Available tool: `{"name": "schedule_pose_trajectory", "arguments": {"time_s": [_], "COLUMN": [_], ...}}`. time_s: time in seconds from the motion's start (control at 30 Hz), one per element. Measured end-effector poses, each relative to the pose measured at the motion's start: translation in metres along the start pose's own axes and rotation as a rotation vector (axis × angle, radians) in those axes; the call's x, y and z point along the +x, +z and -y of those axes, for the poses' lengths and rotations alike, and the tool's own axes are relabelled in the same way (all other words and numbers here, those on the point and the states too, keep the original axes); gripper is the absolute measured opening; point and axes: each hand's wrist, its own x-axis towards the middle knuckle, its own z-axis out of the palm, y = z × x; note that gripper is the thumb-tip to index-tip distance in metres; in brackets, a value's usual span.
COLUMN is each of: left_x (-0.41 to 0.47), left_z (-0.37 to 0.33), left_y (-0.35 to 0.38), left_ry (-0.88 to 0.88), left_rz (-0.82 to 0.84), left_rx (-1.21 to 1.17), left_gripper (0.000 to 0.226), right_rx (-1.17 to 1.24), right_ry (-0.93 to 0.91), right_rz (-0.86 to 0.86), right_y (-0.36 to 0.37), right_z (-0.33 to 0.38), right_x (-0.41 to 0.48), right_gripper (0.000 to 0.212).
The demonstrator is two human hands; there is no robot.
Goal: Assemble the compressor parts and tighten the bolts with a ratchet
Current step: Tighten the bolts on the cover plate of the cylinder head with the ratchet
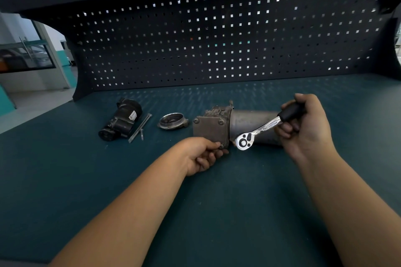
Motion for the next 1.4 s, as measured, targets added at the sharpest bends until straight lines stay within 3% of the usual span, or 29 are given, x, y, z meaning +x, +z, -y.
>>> {"name": "schedule_pose_trajectory", "arguments": {"time_s": [0.57, 0.73, 1.03, 1.4], "left_x": [0.003, 0.002, 0.0, 0.009], "left_z": [0.0, -0.001, -0.002, -0.003], "left_y": [0.002, 0.004, -0.007, -0.017], "left_ry": [-0.023, -0.011, -0.027, -0.054], "left_rz": [-0.078, -0.096, 0.063, 0.099], "left_rx": [0.007, -0.001, -0.059, -0.053], "left_gripper": [0.023, 0.023, 0.016, 0.019], "right_rx": [-0.022, -0.254, -0.579, -0.573], "right_ry": [-0.006, -0.076, -0.135, -0.254], "right_rz": [-0.008, 0.027, 0.167, 0.239], "right_y": [0.0, 0.003, 0.006, 0.012], "right_z": [0.0, -0.003, -0.017, -0.022], "right_x": [-0.002, -0.006, -0.011, -0.019], "right_gripper": [0.035, 0.029, 0.022, 0.021]}}
